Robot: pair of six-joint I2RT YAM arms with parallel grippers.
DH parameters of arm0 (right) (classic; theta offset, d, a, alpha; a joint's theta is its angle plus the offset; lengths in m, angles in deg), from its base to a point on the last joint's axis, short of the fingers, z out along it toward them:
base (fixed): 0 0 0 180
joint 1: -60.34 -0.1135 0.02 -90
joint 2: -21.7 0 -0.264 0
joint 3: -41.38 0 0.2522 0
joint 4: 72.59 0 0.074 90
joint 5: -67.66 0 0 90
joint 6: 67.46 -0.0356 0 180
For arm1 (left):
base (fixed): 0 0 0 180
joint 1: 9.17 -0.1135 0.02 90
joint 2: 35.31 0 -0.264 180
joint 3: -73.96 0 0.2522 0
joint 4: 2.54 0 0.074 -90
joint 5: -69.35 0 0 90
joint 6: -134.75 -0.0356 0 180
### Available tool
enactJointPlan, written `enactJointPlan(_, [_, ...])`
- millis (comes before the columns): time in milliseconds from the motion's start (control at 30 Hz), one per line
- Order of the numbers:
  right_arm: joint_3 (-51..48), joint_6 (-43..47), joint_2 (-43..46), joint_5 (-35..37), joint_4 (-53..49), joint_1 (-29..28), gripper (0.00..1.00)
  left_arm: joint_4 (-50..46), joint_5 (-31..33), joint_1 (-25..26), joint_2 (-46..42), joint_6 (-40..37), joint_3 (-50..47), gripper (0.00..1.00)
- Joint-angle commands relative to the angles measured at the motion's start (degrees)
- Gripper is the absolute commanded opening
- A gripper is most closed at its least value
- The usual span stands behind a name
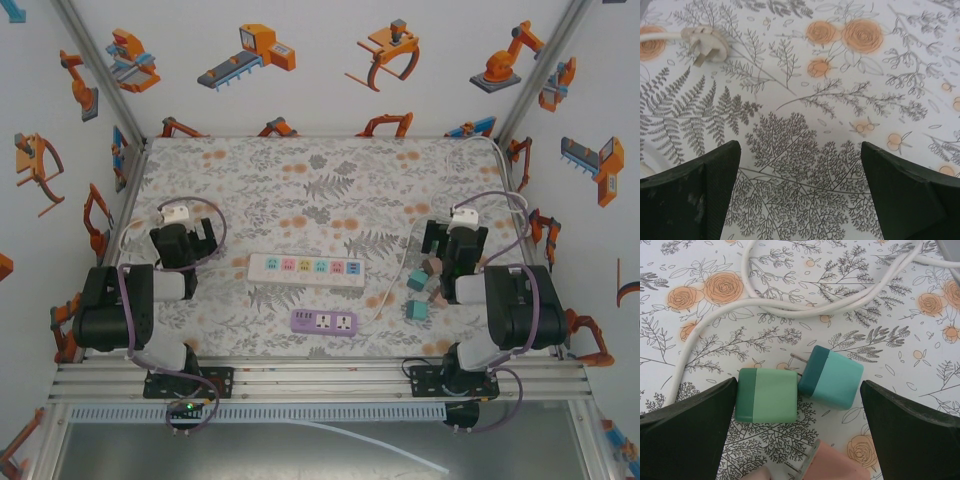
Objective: Pull the plug off the socket
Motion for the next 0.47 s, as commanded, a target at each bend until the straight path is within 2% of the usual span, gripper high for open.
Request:
enactJointPlan(0, [1.1,-1.1,-0.5,2.0,1.4,0.2,0.99,0.9,-0.8,0.4,-0.4,0.1,0.9,0.97])
enactJointPlan(433, [0.9,-1.2,-0.4,1.7,1.4,0.4,0.99,0.6,-0.8,0.4,-0.4,0.1,1.0,0.97])
